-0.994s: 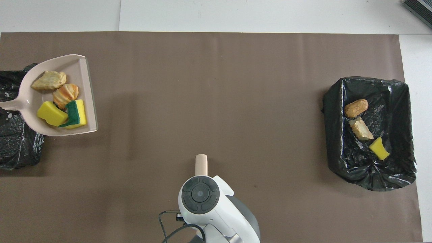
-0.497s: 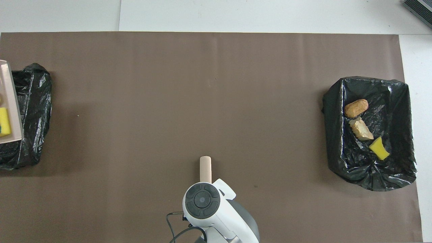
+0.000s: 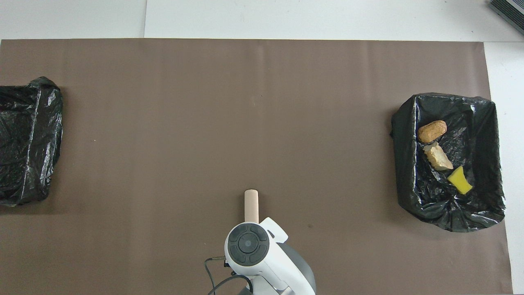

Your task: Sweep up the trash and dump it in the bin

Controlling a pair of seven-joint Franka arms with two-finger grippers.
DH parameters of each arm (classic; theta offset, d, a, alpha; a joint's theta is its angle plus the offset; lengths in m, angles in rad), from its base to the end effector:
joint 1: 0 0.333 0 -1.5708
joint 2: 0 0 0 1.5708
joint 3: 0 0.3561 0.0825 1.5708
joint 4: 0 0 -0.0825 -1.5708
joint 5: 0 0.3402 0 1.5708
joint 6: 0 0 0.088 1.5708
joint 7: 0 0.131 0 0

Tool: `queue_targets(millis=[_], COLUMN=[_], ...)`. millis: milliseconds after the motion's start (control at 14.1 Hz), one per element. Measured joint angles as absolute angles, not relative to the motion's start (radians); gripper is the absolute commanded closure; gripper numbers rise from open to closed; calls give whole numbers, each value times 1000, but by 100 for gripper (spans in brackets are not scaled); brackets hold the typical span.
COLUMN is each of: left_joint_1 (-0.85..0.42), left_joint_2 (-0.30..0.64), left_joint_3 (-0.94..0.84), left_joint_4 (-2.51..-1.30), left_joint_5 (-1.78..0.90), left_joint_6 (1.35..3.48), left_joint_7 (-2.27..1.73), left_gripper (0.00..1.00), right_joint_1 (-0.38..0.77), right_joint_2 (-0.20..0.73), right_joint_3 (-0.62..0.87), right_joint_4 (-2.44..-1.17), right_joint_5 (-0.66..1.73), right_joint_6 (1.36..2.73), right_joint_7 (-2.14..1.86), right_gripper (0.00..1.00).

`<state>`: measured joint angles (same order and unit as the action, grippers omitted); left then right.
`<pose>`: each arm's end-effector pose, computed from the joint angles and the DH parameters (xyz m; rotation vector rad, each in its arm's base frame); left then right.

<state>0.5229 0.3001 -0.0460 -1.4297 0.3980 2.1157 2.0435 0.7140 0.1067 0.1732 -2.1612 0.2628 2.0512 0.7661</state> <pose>0.5764 0.3323 0.5931 -1.7464 1.9942 0.3104 0.2973 0.3939 0.3794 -3.0987 0.0391 0.5003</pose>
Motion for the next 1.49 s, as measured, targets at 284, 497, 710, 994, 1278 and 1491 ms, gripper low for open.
queue_targets(millis=[284, 497, 710, 994, 1278, 1491], left_joint_1=[515, 513, 504, 479, 477, 413], left_joint_2=[296, 264, 229, 198, 176, 168], left_joint_3=[-61, -66, -67, -68, -74, -96], left_joint_4=[-1505, -1607, -1653, -1677, -1634, -1581], left_joint_5=[665, 773, 922, 1081, 1088, 987], left_joint_6=[2253, 2321, 2325, 2323, 2282, 2147], left_joint_7=[2044, 2012, 1923, 1824, 1810, 1800], left_gripper=[100, 100, 100, 100, 100, 100], right_joint_1=[713, 713, 713, 707, 571, 449], right_joint_2=[107, 108, 108, 100, 40, 12], right_joint_3=[172, 171, 171, 164, 158, 152], right_joint_4=[-2165, -2166, -2164, -2125, -2046, -1973], right_joint_5=[263, 263, 263, 261, 178, 72], right_joint_6=[2063, 2063, 2063, 2063, 2044, 1960], right_joint_7=[749, 736, 736, 736, 719, 665], right_gripper=[42, 22, 4, 0, 0, 0])
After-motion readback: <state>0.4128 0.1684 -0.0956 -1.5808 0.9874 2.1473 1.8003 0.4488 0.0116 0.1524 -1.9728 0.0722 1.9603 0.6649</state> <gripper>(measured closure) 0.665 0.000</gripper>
